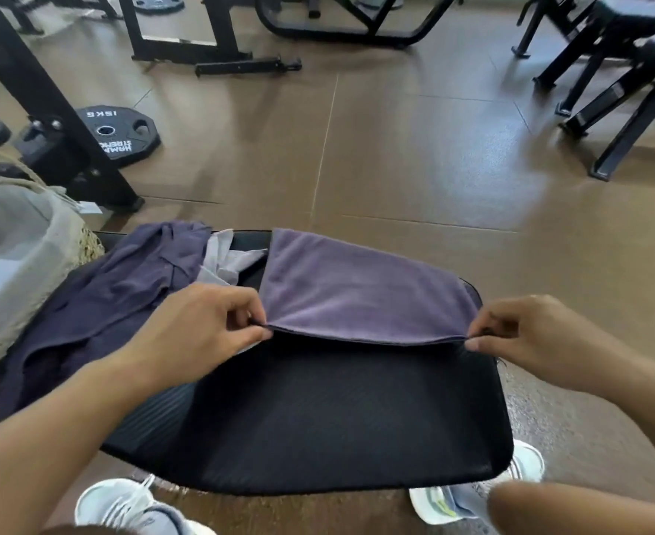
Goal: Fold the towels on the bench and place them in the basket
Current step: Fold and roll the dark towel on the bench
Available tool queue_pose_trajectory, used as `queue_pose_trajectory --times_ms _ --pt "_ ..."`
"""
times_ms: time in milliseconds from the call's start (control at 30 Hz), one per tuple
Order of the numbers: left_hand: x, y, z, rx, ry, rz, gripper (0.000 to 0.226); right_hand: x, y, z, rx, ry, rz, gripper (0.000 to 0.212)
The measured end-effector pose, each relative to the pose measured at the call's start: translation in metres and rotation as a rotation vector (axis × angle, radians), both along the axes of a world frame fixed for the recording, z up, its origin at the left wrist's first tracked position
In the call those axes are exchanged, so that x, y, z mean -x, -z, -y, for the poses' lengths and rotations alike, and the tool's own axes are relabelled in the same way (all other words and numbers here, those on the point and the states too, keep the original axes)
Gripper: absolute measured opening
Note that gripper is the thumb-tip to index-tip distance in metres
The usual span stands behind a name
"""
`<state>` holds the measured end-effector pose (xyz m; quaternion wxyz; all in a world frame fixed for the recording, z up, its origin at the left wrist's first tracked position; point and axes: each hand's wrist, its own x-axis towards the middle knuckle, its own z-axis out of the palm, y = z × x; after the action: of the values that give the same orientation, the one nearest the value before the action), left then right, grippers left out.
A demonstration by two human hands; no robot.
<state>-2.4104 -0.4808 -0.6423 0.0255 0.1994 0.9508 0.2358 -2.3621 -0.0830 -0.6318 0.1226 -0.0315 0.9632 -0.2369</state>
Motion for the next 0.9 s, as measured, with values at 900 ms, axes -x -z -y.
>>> queue_pose_trajectory --times_ms 900 --pt "-0.054 -0.012 0.003 0.352 0.284 0.804 0.023 -0.048 -0.011 0.049 -0.244 -0.407 0.727 0.017"
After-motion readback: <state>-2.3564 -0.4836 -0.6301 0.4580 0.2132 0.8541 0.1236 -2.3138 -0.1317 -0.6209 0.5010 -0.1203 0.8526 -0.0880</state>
